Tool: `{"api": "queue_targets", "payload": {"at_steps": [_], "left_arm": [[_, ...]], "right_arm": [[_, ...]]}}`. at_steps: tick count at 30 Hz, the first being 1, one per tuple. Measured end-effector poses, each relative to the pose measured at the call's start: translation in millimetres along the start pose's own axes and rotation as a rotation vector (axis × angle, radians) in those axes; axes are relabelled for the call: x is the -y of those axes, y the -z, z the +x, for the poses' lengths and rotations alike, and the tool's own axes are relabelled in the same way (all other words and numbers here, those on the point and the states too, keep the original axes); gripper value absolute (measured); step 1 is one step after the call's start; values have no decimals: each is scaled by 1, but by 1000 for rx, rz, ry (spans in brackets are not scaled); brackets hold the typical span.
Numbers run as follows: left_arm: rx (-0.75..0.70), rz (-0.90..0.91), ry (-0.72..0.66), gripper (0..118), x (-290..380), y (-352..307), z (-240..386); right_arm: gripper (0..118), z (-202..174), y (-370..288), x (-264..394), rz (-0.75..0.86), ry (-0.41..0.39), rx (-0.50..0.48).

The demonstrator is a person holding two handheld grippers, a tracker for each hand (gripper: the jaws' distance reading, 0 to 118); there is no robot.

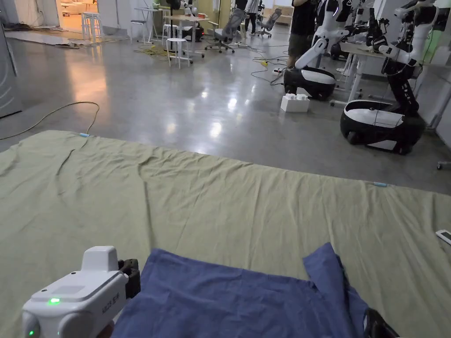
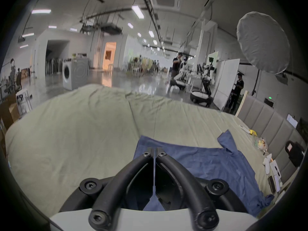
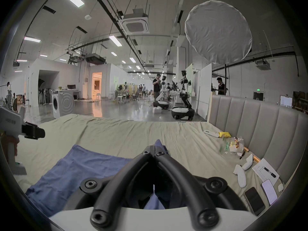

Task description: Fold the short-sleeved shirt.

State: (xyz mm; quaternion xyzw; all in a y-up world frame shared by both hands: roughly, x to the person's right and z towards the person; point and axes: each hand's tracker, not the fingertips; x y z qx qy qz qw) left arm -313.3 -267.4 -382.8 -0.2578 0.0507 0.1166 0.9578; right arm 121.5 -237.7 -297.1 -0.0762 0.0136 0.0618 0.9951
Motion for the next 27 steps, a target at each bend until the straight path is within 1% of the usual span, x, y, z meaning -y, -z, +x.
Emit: {"api": "queue_targets", "payload": {"at_steps": [2, 4, 5, 7, 8, 9, 11, 14, 16, 17, 20, 23, 25, 27], "left_arm": [[6, -85, -29, 2, -10, 36, -9], [4, -141, -24, 3, -19, 71, -12], [14, -179, -4, 7, -24, 89, -14], [27, -272, 36, 34, -32, 122, -13], [31, -315, 43, 51, -32, 135, -12], [-12, -364, 57, 66, -33, 154, -9], [-62, -371, 90, 66, -33, 180, -10], [-69, -369, 102, 66, -36, 210, -9], [-79, -364, 106, 66, -36, 218, -8], [-70, -386, 82, 67, -35, 225, -6], [-103, -386, 156, 68, -31, 243, -6], [-127, -487, 253, 68, -17, 257, -2], [-127, -430, 246, 68, -16, 253, 0], [-135, -435, 247, 66, -18, 253, 2]], "right_arm": [[1, 3, 7, 9, -51, 16, 0], [1, 6, 13, 16, -69, 6, 6], [1, 8, 17, 19, -81, 5, 7], [1, 11, 21, 25, -104, -3, 10], [1, 12, 24, 28, -116, -9, 13], [1, 14, 27, 31, -128, -15, 16], [1, 18, 32, 37, -153, -20, 17], [1, 24, 36, 46, -177, -34, 22], [1, 28, 36, 52, -187, -44, 24], [1, 31, 36, 54, -188, -46, 25], [1, 36, 36, 60, -206, -73, 39], [1, 44, 39, 68, -234, -60, 52], [1, 47, 41, 72, -250, -53, 59], [1, 50, 43, 74, -270, -43, 59]]}}
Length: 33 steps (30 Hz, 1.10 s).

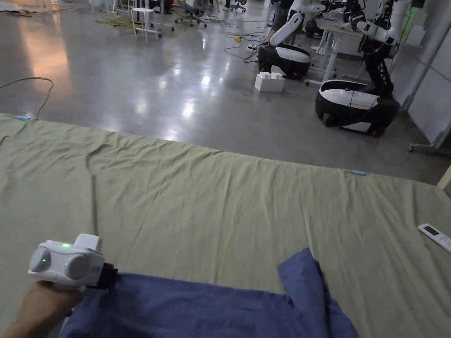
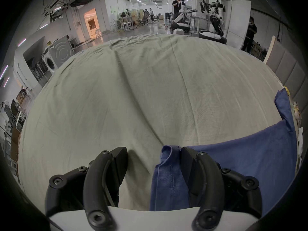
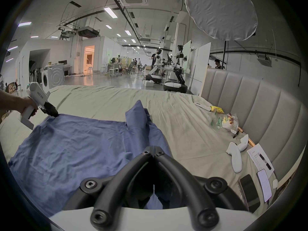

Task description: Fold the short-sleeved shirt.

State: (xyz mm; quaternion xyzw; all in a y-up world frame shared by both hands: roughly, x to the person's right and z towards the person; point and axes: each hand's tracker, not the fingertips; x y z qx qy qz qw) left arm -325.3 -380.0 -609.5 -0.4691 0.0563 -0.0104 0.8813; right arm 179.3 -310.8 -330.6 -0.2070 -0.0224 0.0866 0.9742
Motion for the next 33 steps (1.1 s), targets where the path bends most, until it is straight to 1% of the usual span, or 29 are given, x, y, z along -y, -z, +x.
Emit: {"api": "queue_targets", "payload": {"at_steps": [1, 2, 3, 4, 5, 6, 8, 10, 11, 12, 14, 15, 16, 18, 20, 21, 22, 24, 25, 26, 28, 29, 30, 32, 33], "left_arm": [[2, 1, 5, 62, -1, -1, 1], [5, -3, 15, 56, -1, -2, 4], [31, -5, 49, 39, -2, -3, 8], [26, -8, 98, 23, -3, -5, 13], [-18, -21, 153, 14, -3, -5, 19], [-15, -26, 185, 9, -3, -5, 24], [-36, -23, 229, 6, -2, -6, 29], [-26, -30, 219, 5, -2, -11, 26], [-13, -25, 204, 4, -2, -16, 23], [3, -16, 184, 4, -2, -22, 21], [40, 26, 135, 3, -1, -35, 13], [49, 44, 118, 3, 0, -42, 10], [57, 66, 103, 3, 1, -57, 12], [73, 93, 95, 3, 5, -78, 11], [72, 122, 101, 3, 7, -94, 12], [67, 131, 106, 3, 10, -102, 13], [72, 151, 99, 3, 12, -110, 13], [73, 168, 80, 3, 15, -121, 14], [78, 177, 66, 3, 17, -126, 14], [86, 188, 57, 3, 20, -130, 15], [92, 185, 48, 3, 24, -135, 16], [87, 192, 45, 3, 26, -135, 18], [84, 186, 50, 3, 28, -137, 19], [83, 180, 50, 3, 30, -129, 14], [85, 175, 46, 3, 31, -127, 13]], "right_arm": [[1, 1, 2, 0, -2, 0, 2], [1, 2, 5, 1, -6, 3, 3], [1, 3, 8, 1, -11, 6, 4], [1, 3, 12, 1, -15, 9, 6], [1, 4, 16, -1, -18, 13, 8], [1, 5, 20, -3, -19, 19, 8], [1, 11, 33, -8, -18, 33, 7], [1, 16, 50, -17, -33, 30, 22], [2, 20, 62, -25, -41, 15, 20], [11, 25, 76, -28, -104, 58, 12], [40, 35, 109, -41, -178, 64, -4], [51, 42, 126, -42, -254, 131, -17], [52, 47, 142, -49, -236, 115, -9], [53, 53, 177, -59, -300, 115, -12], [57, 56, 202, -63, -340, 90, -18], [59, 54, 220, -66, -394, 65, -43], [59, 53, 233, -67, -434, 59, -63], [63, 50, 254, -63, -466, 84, -115], [64, 49, 265, -61, -507, 84, -133], [64, 45, 272, -57, -532, 59, -112], [64, 39, 285, -49, -573, -17, -97], [64, 38, 290, -45, -586, -32, -102], [64, 40, 292, -42, -573, -5, -120], [62, 43, 289, -48, -569, 24, -116], [54, 43, 286, -48, -564, 21, -119]]}}
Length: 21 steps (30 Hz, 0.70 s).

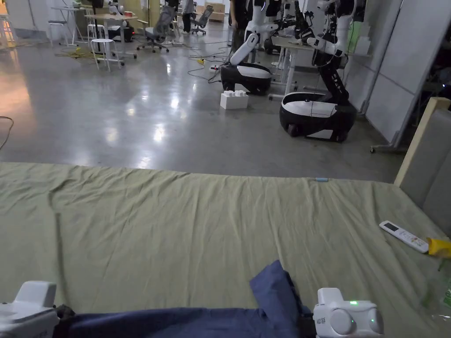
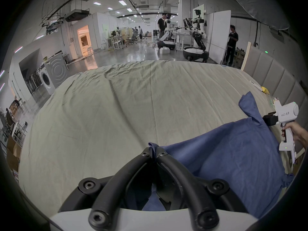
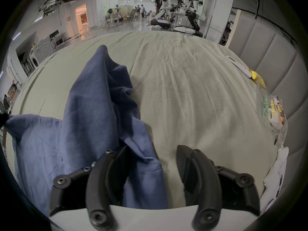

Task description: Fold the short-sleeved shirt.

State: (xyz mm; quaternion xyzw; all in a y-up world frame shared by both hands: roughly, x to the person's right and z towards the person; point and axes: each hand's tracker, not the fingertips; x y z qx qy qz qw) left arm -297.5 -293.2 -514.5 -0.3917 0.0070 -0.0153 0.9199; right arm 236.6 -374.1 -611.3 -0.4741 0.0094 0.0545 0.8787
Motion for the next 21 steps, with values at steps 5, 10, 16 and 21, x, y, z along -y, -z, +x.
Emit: {"api": "queue_targets", "payload": {"at_steps": [5, 10, 16, 21], "left_arm": [[-14, -4, -11, 3, 6, -1, 3], [-26, 43, -10, 3, 0, -18, 1], [-32, 128, -30, 3, -20, -62, 1], [-33, 210, -51, 3, -34, -104, -12]], "right_arm": [[5, -2, -9, 6, 50, -85, 29], [3, 5, -49, 9, 206, -40, 76], [3, 21, -124, 2, 367, 9, 50], [3, 24, -196, -3, 479, 5, 52]]}}
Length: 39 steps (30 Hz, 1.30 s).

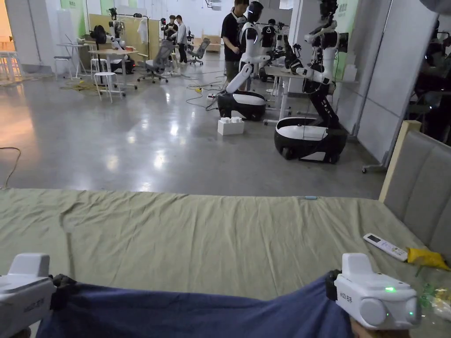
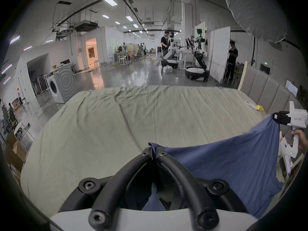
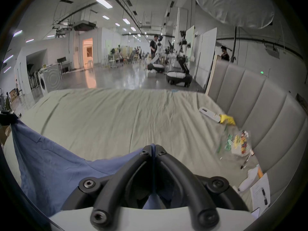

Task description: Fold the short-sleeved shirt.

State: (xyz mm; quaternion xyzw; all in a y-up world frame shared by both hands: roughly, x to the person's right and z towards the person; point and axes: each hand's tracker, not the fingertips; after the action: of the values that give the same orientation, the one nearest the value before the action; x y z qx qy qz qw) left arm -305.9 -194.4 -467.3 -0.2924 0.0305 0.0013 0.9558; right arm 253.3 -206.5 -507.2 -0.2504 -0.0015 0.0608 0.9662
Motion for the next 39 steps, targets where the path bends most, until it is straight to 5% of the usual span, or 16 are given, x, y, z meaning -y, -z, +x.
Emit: {"api": "queue_targets", "payload": {"at_steps": [16, 39], "left_arm": [[-21, 265, -63, 3, -123, -128, -38], [-135, 489, -54, 3, -320, -151, -43]], "right_arm": [[3, 6, -148, -155, 387, -22, 43], [3, -3, -142, -330, 582, -60, 155]]}}
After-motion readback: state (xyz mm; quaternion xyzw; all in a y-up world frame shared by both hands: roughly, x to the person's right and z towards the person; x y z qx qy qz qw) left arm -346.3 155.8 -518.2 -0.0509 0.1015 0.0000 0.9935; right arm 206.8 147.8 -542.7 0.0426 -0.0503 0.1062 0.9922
